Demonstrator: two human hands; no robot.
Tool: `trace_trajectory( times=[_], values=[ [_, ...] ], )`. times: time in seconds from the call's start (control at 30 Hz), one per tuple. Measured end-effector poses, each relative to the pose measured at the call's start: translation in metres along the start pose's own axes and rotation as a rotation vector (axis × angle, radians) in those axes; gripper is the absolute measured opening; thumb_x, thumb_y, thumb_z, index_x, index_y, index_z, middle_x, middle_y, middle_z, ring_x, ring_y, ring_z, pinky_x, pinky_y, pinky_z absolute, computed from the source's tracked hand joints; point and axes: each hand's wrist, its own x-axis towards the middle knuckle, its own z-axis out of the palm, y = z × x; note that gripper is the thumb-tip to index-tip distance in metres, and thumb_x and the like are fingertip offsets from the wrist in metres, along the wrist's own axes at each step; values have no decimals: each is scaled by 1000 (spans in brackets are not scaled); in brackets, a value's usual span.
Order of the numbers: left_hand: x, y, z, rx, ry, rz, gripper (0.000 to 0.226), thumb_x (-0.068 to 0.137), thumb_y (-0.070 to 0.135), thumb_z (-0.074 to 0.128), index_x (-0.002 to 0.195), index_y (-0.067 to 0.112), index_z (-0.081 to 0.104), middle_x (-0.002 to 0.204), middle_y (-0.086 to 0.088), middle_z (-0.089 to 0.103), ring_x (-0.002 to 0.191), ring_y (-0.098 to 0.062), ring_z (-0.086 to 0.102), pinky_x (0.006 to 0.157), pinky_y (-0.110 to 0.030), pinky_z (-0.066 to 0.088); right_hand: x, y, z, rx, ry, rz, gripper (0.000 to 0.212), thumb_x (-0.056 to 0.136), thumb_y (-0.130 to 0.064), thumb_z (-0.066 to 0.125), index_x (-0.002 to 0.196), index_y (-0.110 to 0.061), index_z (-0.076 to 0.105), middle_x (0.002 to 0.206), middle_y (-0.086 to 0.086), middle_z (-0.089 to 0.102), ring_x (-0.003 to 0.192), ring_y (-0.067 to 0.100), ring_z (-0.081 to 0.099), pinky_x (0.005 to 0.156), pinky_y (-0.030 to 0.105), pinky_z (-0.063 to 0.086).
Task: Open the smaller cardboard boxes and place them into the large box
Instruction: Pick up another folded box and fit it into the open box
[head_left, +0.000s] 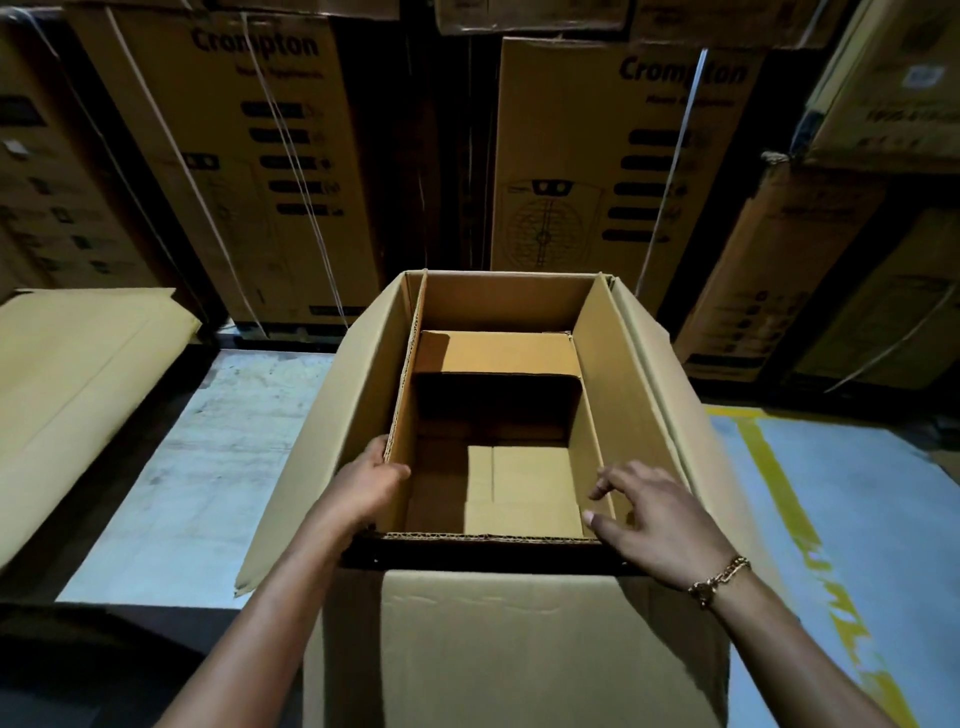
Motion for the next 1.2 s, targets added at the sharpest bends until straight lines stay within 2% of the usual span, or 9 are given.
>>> trace_trajectory(
  times=[0.1,0.17,0.33,0.5,0.6,0.73,0.9,1.03,1.2],
  values=[
    [-4,-1,4,40,-34,-10,59,102,29,53,156,19,32,154,-11,46,136,-30,48,103,-32,39,-3,3,-1,2,103,-52,45,78,-65,40,99,-33,62,115,-13,60,110,15,52,91,33,43],
    [-6,-2,5,42,-23,-7,57,103,31,54,154,17,35,151,-10,49,134,-29,50,97,-30,39,-3,3,-8,17,166,-62,43,78,-64,39,95,-33,63,111,-14,62,108,14,53,89,35,45],
    [-8,-6,-3,103,-9,20,70,93,49,59,153,24,35,147,-8,54,127,-28,56,105,-38,44,8,0,-23,93,241,-85,35,80,-61,44,88,-34,63,107,-15,66,104,12,55,88,34,45],
    [1,-1,-8,152,32,50,79,87,54,60,155,25,34,152,-7,51,131,-27,54,107,-41,44,29,-7,-34,81,182,-90,26,84,-56,52,91,-34,63,102,-16,63,103,13,54,86,34,45],
    [14,3,-12,185,46,71,75,92,50,61,156,24,31,153,-8,49,134,-27,52,108,-41,44,54,-19,-40,-29,70,-115,22,92,-50,57,101,-31,62,104,-14,58,108,13,51,82,30,38],
    [37,20,-16,244,61,103,74,96,47,59,159,25,26,158,-8,42,139,-29,47,112,-43,41,112,-36,-33,-217,-82,-127,38,92,-55,54,122,-31,56,124,-7,60,118,16,53,88,33,50],
    [79,51,-24,241,86,135,74,98,39,60,160,26,21,161,-8,37,143,-30,41,115,-45,38,205,-46,-15,-399,-182,-49,57,91,-46,63,139,-21,46,140,4,53,126,26,54,92,39,50],
    [118,74,-35,219,99,132,74,97,33,61,159,24,23,160,-8,39,141,-31,44,113,-40,38,260,-36,-2,-482,-228,39,65,88,-45,68,143,-20,42,142,8,51,128,30,51,98,46,51],
    [162,104,-45,210,102,134,70,96,22,54,158,24,24,156,-10,43,137,-34,46,110,-42,40,301,-22,20,-571,-264,88,67,85,-41,71,140,-20,40,142,8,46,131,30,45,99,47,48]
  ],
)
